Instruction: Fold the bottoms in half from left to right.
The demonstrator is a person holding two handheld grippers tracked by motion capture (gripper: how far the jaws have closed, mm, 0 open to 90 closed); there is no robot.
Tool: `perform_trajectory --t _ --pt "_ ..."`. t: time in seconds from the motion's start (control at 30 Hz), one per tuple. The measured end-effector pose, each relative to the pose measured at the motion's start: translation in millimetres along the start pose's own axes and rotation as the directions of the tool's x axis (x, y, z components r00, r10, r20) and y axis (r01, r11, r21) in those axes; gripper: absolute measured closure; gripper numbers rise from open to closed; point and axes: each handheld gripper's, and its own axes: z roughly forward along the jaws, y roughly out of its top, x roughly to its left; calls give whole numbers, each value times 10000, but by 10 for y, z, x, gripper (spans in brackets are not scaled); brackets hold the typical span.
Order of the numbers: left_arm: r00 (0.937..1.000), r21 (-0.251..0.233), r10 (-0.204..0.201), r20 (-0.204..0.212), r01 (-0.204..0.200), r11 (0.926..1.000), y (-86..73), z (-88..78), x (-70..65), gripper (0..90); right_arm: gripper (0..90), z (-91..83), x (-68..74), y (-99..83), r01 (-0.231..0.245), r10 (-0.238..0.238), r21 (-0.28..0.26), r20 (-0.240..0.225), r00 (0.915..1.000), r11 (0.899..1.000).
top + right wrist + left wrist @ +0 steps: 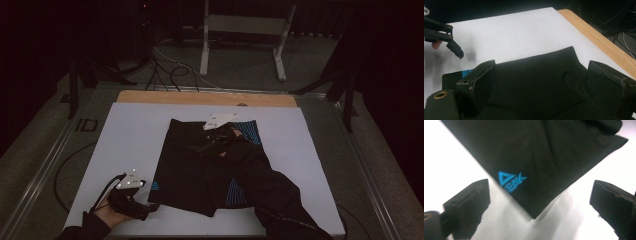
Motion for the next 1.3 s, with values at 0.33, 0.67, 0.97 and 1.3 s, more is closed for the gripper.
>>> perform_trajectory --t 0.33,0.67,0.97,1.3 --pt "9988 680 481 -83 -474 9966 -10 67 -25 228 98 116 40 1 49 -48 56 -197 9998 10000" --pt "9990 849 381 -245 -359 9957 -41 103 22 451 97 155 66 32 77 -77 -21 -296 9995 10000" --pt "9972 1002 470 -587 -410 9941 5 128 -24 698 98 227 68 61 172 -171 36 -307 9994 9998" --pt "9994 717 143 -325 -120 9974 86 59 -50 852 97 340 66 122 170 -169 27 -419 9990 9999"
